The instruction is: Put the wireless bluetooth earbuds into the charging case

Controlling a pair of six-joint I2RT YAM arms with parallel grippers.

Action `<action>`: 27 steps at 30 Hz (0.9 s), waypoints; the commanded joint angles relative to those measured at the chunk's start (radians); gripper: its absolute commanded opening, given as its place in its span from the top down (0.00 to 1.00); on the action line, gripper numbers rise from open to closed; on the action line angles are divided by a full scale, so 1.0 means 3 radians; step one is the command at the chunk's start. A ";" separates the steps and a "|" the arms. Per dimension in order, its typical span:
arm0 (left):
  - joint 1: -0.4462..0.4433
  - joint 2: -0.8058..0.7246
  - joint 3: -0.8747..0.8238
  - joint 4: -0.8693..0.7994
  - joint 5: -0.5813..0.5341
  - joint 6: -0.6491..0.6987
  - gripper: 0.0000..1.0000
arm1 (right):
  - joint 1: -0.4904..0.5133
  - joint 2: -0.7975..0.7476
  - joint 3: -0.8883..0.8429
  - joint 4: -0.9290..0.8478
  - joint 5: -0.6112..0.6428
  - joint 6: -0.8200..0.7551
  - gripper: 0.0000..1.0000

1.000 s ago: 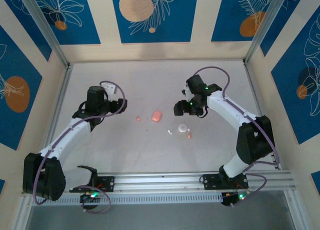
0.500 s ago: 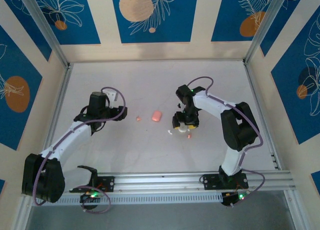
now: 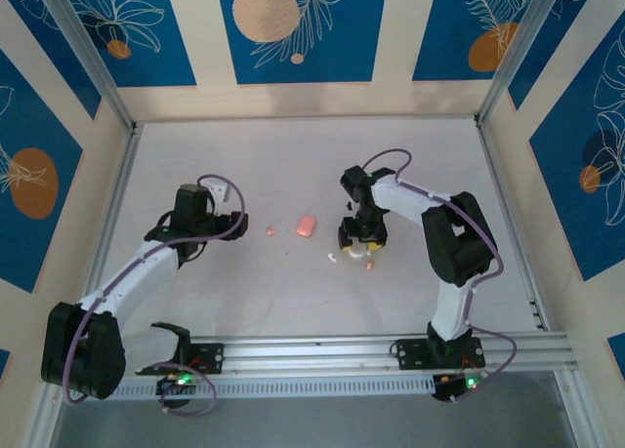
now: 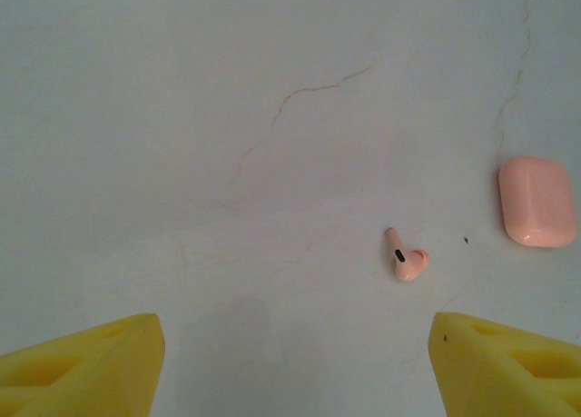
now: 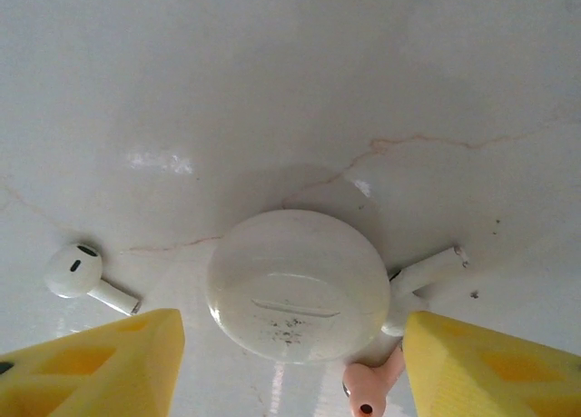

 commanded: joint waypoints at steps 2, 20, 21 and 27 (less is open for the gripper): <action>-0.0037 -0.0025 -0.0053 -0.0016 -0.0042 -0.0004 0.24 | 0.0048 0.0097 0.0101 0.0002 -0.0015 -0.0037 0.36; -0.0060 0.0045 -0.0070 -0.0032 -0.0020 0.0038 0.24 | 0.0129 0.0296 0.0130 -0.0006 0.0172 -0.0038 0.45; -0.0064 0.0040 -0.0074 -0.0032 -0.0017 0.0038 0.24 | 0.0142 0.0282 0.0124 0.0009 0.0186 -0.0034 0.46; -0.0101 -0.0036 -0.0106 0.0034 0.0061 0.0053 0.28 | 0.0186 0.0067 0.0043 0.0182 0.0190 0.0024 0.50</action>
